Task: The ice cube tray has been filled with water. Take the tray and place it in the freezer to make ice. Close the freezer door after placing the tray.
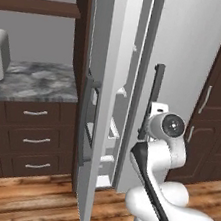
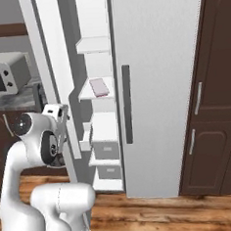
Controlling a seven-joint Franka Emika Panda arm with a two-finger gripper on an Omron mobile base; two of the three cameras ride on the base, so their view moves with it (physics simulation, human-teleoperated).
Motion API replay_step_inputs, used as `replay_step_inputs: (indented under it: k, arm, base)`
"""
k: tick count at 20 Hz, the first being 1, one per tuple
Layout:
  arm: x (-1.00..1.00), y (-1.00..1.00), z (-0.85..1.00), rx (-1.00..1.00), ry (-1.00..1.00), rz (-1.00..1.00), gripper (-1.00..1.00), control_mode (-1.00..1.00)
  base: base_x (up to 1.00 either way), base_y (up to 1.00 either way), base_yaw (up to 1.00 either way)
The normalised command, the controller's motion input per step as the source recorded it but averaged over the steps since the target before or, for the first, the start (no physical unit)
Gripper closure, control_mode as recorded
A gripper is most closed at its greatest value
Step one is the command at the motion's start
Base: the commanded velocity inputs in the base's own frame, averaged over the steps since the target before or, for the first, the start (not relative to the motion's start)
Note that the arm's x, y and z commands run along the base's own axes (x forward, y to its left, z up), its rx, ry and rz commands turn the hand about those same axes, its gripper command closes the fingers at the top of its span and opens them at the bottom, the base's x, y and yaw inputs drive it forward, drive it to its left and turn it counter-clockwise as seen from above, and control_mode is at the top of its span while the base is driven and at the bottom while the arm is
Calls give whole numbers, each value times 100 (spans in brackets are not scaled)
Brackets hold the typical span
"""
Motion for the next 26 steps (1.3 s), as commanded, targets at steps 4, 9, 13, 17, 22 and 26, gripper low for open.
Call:
replay_step_inputs:
  k: [4, 9, 13, 17, 22, 26]
  arm:
    - [0, 84, -11, -13, 0, 0, -100, -100]
    - [-9, 61, -7, -24, 3, 6, -100, -100]
    - [-29, 16, 0, -33, 8, 18, -100, -100]
    - [-39, 24, 3, -46, 7, 23, -100, -100]
    - [-29, 32, 6, -51, 10, 23, -100, -100]
    - [-5, 42, 6, -50, 15, 16, -100, -100]
  base:
    - [0, 0, 0]
    - [0, 0, 0]
    - [0, 0, 0]
    - [0, 0, 0]
    - [0, 0, 0]
    - [0, 0, 0]
